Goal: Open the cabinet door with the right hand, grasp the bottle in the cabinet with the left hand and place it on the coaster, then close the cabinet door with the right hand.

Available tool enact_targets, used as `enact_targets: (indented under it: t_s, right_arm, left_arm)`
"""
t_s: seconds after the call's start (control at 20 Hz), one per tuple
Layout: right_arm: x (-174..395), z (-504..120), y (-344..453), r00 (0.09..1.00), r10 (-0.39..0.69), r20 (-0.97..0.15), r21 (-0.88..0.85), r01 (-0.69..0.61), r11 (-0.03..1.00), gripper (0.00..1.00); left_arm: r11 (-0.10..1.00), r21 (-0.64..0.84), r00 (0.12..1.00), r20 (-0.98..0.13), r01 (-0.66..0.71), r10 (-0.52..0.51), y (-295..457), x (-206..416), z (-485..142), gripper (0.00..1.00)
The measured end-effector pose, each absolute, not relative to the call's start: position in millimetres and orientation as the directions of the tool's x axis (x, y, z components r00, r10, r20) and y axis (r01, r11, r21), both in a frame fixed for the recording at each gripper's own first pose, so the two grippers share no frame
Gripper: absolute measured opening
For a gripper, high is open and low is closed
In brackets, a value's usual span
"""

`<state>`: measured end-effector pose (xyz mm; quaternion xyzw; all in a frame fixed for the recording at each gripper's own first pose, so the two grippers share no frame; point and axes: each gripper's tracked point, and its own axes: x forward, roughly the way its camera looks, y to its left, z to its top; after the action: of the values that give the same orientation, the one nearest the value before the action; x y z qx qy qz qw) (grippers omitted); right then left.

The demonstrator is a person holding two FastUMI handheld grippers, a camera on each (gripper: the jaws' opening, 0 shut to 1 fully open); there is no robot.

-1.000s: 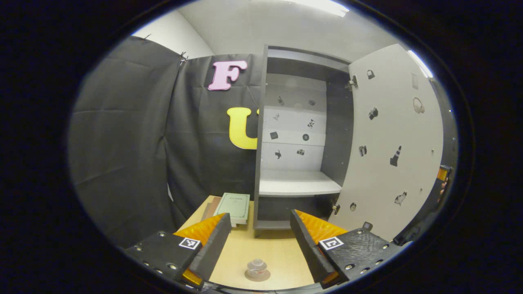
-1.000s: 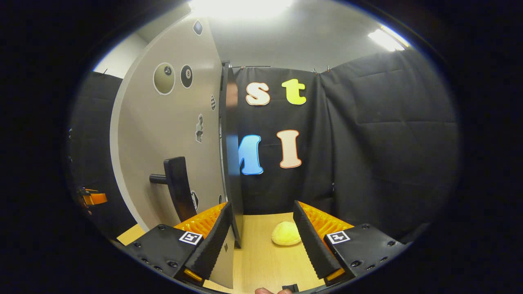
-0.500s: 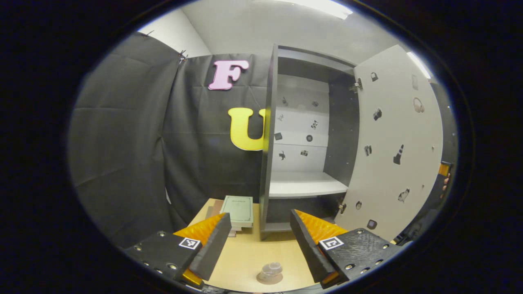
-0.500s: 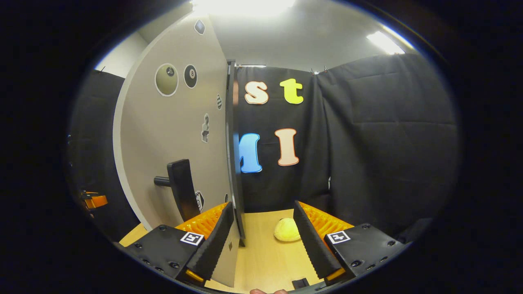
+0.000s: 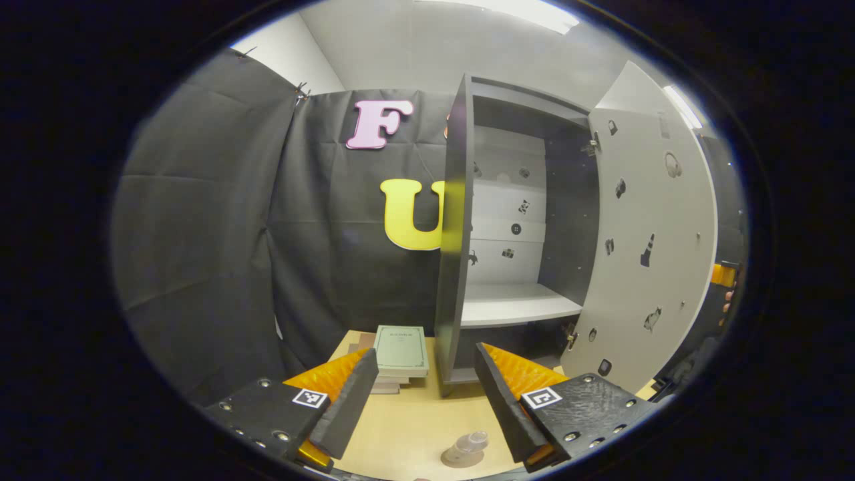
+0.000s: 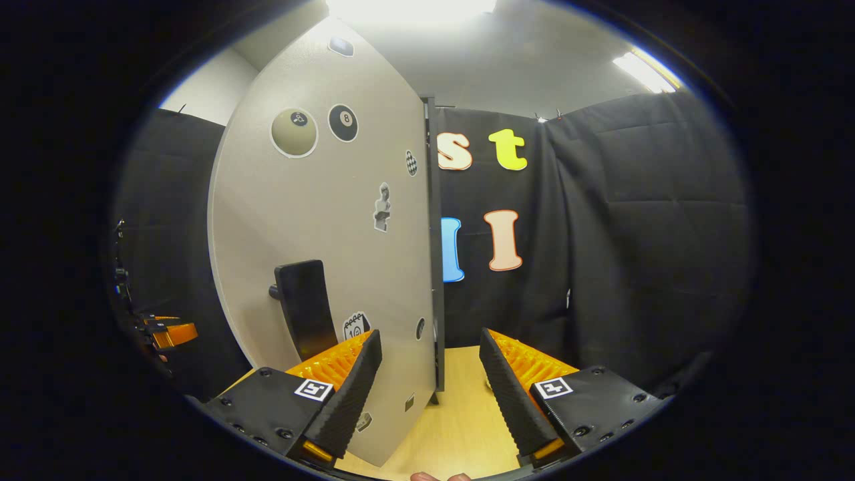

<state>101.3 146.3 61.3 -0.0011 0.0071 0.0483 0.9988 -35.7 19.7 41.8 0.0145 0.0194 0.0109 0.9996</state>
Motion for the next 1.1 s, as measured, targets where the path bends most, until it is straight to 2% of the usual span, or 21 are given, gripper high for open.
enact_targets:
  t_s: [0.05,0.1,0.5,0.55,0.65,0.7,0.85,1.05,1.1]
  right_arm:
    - [102,62,154,0.994,0.105,-0.013,0.004,-0.105,0.994,0.94]
    - [105,61,162,0.994,0.112,-0.011,0.009,-0.112,0.994,0.94]
    - [128,55,238,0.983,0.181,-0.025,0.047,-0.179,0.983,0.94]
    - [132,55,250,0.981,0.191,-0.024,0.051,-0.19,0.98,0.87]
    - [140,57,274,0.975,0.222,-0.024,0.061,-0.221,0.973,0.88]
    - [142,57,282,0.97,0.244,-0.018,0.076,-0.242,0.967,0.95]
    - [145,61,282,0.968,0.251,0.0,0.094,-0.25,0.964,0.96]
    - [136,60,253,0.979,0.203,0.001,0.055,-0.203,0.978,0.97]
    - [135,61,241,0.983,0.181,0.01,0.057,-0.181,0.982,0.97]
  left_arm:
    - [0.999,0.027,0.999,-0.041,-0.021,0.022,25,-34,38,0.9]
    - [0.999,0.024,0.999,-0.042,-0.021,0.022,31,-34,37,0.87]
    - [0.998,0.056,0.999,-0.042,-0.027,0.029,77,-19,33,0.87]
    - [0.998,0.054,0.999,-0.044,-0.027,0.03,81,-16,33,0.87]
    - [0.999,0.033,0.999,-0.052,-0.011,0.013,83,-10,25,0.87]
    - [1.0,0.025,0.999,-0.054,0.0,0.001,81,-7,24,0.87]
    - [0.999,0.036,0.999,-0.05,0.019,-0.017,78,-2,22,0.87]
    - [0.999,0.031,0.999,-0.021,0.041,-0.04,60,-2,31,0.89]
    - [0.999,0.025,0.999,-0.018,0.041,-0.041,53,-4,32,0.87]
